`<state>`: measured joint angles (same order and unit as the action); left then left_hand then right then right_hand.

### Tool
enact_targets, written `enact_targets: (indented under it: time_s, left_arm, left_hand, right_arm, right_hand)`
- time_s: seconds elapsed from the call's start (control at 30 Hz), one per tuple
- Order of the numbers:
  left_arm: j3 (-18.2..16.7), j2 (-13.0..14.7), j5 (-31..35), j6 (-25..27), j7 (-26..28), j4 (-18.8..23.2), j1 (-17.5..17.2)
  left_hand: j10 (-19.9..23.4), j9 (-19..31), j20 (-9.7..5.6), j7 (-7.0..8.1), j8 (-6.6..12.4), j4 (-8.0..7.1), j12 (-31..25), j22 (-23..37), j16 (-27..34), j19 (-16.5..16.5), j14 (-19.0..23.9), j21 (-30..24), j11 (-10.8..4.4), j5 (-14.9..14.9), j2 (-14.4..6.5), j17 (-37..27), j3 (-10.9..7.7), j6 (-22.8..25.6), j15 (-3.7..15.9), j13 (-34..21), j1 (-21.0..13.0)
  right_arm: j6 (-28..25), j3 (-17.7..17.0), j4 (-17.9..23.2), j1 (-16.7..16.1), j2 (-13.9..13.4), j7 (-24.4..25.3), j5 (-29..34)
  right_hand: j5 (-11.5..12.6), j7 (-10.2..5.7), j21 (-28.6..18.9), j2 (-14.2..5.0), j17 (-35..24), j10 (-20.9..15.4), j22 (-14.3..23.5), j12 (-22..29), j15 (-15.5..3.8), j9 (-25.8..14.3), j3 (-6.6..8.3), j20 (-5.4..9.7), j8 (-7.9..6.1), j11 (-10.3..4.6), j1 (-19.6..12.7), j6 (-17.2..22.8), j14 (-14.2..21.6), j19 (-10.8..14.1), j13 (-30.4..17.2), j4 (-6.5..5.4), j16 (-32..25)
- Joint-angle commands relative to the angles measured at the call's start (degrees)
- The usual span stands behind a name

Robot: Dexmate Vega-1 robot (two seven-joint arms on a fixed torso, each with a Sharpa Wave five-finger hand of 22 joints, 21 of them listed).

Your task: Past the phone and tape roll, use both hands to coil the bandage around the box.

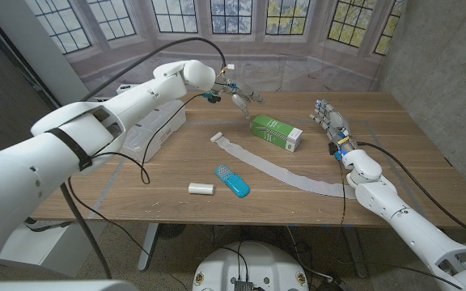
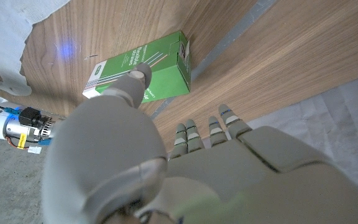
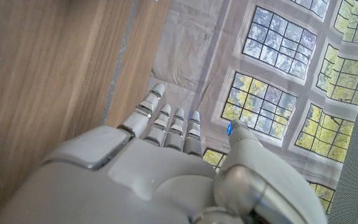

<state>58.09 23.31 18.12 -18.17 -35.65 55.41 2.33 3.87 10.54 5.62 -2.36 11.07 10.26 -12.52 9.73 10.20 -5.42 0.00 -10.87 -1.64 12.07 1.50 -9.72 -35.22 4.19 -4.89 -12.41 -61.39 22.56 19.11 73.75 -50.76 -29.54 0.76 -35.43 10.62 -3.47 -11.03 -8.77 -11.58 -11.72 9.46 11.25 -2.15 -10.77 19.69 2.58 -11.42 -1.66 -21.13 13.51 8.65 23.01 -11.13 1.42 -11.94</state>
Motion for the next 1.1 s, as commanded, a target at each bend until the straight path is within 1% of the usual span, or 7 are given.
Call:
enact_targets:
  time_s: [0.03,0.23,0.27,0.7,0.77,0.9,1.1]
  left_arm:
    - [3.4,-2.2,5.5,-2.1,3.6,-3.3,2.1]
    - [4.2,-3.1,6.8,-2.5,5.1,-4.6,2.3]
    - [4.3,-3.2,6.8,-2.5,5.1,-4.8,2.4]
    - [5.2,-3.7,7.7,-2.4,6.0,-3.5,1.4]
    - [5.3,-3.9,7.7,-2.6,5.9,-3.8,1.4]
    - [5.5,-4.4,7.7,-2.7,5.9,-4.5,1.3]
    - [6.3,-5.4,8.5,-2.9,7.1,-5.6,1.3]
  left_hand:
    - [-0.2,0.2,-0.33,0.48,-0.08,-0.1,-0.1,0.3,0.5,-0.7,0.3,-0.3,-0.26,-0.2,0.2,-0.4,0.55,-0.7,0.25,-0.2,-1.1]
    - [-0.8,0.2,-0.52,0.38,-0.27,-0.18,0.0,0.3,0.4,-0.7,0.1,-0.4,0.03,-0.4,0.5,-0.4,0.88,-1.6,0.31,-0.4,-1.4]
    - [-0.8,0.2,-0.52,0.4,-0.26,-0.19,0.0,0.3,0.4,-0.7,0.1,-0.3,0.04,-0.5,0.5,-0.4,0.91,-1.6,0.34,-0.4,-1.5]
    - [-0.4,0.3,-0.61,0.18,-0.06,-0.4,-0.5,0.3,0.6,-1.3,0.6,-0.6,-0.17,-0.7,0.8,-0.5,1.45,-1.7,0.65,-0.7,-1.8]
    - [-0.4,0.3,-0.65,0.21,0.01,-0.44,-0.5,0.3,0.6,-1.4,0.6,-0.6,-0.35,-0.8,0.8,-0.5,1.54,-1.6,0.69,-0.8,-1.9]
    - [-0.5,0.3,-0.6,0.07,0.06,-0.5,-0.6,0.3,0.6,-1.4,0.6,-0.6,-0.22,-0.9,0.8,-0.5,1.66,-1.6,0.62,-0.9,-1.9]
    - [-0.4,0.4,-0.68,-0.01,0.12,-0.57,-0.8,0.3,0.6,-1.4,0.7,-0.6,-0.18,-0.9,0.8,-0.5,1.82,-1.6,0.7,-1.1,-2.0]
  right_arm:
    - [0.9,0.2,-1.5,0.3,1.0,-0.1,-0.2]
    - [1.0,0.2,-1.8,0.1,0.9,-0.4,-0.3]
    - [1.1,0.1,-1.7,0.0,0.9,-0.3,-0.4]
    - [1.0,-0.5,-0.8,-1.2,0.1,-0.2,-0.8]
    - [1.0,-0.5,-0.6,-1.3,-0.1,-0.2,-0.8]
    - [0.9,-0.6,-0.6,-1.3,-0.2,-0.3,-0.8]
    - [0.8,-0.6,-1.0,-1.0,-0.2,-0.8,-1.0]
  right_hand:
    - [-0.2,0.43,-0.1,-0.03,-0.3,-0.3,0.3,0.1,-2.45,-0.2,0.16,2.19,0.13,0.35,0.5,0.2,0.3,0.4,-0.1,0.45,-0.2]
    - [-0.2,0.46,-0.1,-0.03,-0.3,-0.3,0.3,0.1,-2.45,-0.2,0.16,2.2,0.14,0.41,0.5,0.2,0.4,0.4,-0.1,0.51,-0.2]
    - [-0.2,0.45,-0.1,-0.02,-0.3,-0.3,0.3,0.1,-2.38,-0.2,0.16,2.2,0.14,0.22,0.5,0.2,0.3,0.4,-0.1,0.55,-0.2]
    - [-0.2,0.45,-0.1,-0.04,-0.4,-0.3,0.3,0.0,-2.43,-0.2,0.17,2.16,0.17,0.17,0.5,0.1,0.3,0.4,-0.1,0.71,-0.2]
    - [-0.2,0.44,-0.1,-0.05,-0.4,-0.3,0.3,0.0,-2.41,-0.2,0.18,2.16,0.16,0.24,0.5,0.1,0.3,0.4,-0.1,0.74,-0.2]
    - [-0.2,0.42,-0.1,-0.09,-0.4,-0.2,0.3,0.0,-2.47,-0.2,0.18,2.16,0.17,0.24,0.6,0.1,0.3,0.4,-0.1,0.74,-0.2]
    - [-0.2,0.47,-0.1,-0.1,-0.4,-0.3,0.3,0.0,-2.43,-0.2,0.19,2.16,0.18,0.25,0.6,0.1,0.3,0.4,-0.1,0.79,-0.2]
